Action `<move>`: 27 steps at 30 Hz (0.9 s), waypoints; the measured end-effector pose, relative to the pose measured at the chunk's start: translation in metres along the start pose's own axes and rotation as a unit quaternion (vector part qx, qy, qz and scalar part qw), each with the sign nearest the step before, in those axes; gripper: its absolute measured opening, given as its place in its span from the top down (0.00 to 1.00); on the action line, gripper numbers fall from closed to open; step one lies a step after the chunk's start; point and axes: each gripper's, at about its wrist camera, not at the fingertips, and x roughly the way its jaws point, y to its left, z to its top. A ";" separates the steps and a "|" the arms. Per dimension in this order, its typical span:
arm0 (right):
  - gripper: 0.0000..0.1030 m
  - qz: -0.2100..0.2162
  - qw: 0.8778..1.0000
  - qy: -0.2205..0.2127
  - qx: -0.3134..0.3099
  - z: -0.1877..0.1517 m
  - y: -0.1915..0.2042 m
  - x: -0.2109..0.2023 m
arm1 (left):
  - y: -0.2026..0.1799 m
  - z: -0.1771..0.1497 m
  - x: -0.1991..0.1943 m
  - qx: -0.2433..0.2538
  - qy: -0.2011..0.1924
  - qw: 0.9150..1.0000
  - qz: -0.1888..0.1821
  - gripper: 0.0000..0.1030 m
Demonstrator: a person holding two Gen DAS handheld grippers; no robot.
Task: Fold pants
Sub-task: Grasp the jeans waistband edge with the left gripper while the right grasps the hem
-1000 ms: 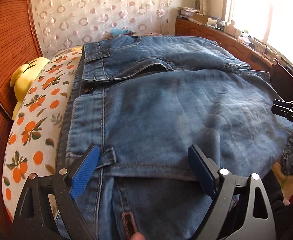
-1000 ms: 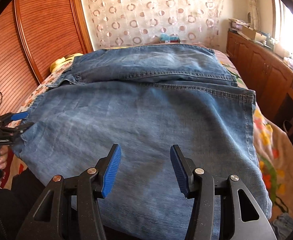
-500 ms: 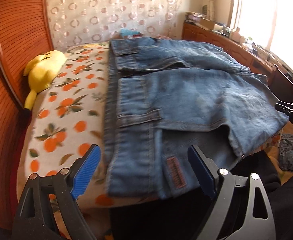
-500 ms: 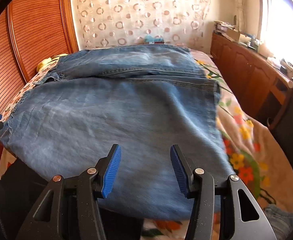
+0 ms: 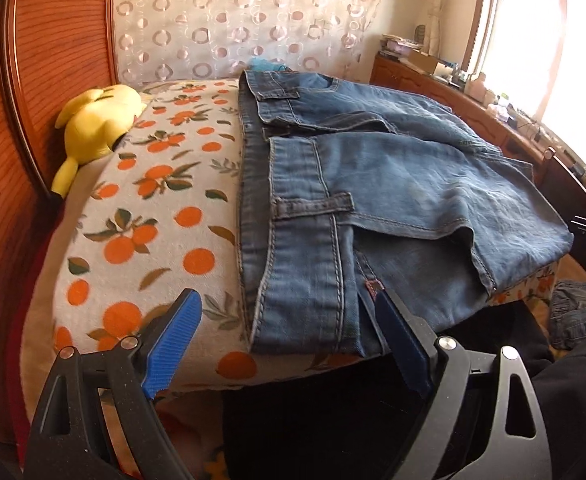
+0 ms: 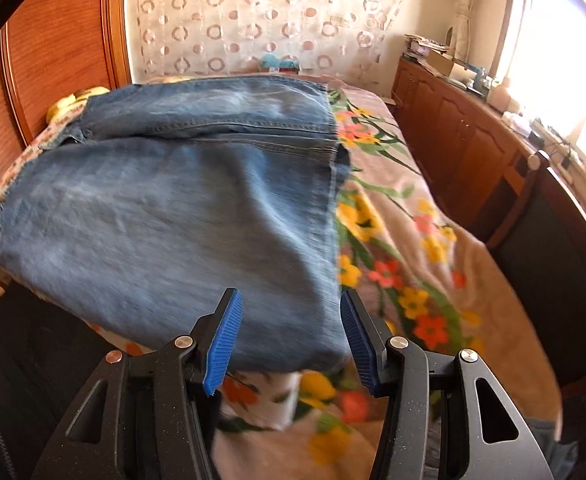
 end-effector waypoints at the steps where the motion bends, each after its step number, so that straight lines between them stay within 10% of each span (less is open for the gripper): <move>1: 0.49 0.000 1.000 0.005 -0.002 0.000 -0.001 -0.003 | -0.001 -0.001 0.000 0.001 0.000 1.000 -0.002 0.23; 15: 0.49 0.001 0.995 0.092 -0.035 -0.015 -0.024 0.000 | -0.001 -0.009 -0.003 -0.008 -0.007 1.000 -0.018 0.51; 27: 0.56 0.048 0.996 0.065 -0.032 -0.009 -0.019 0.012 | -0.005 -0.007 -0.005 0.001 -0.016 1.000 -0.017 0.61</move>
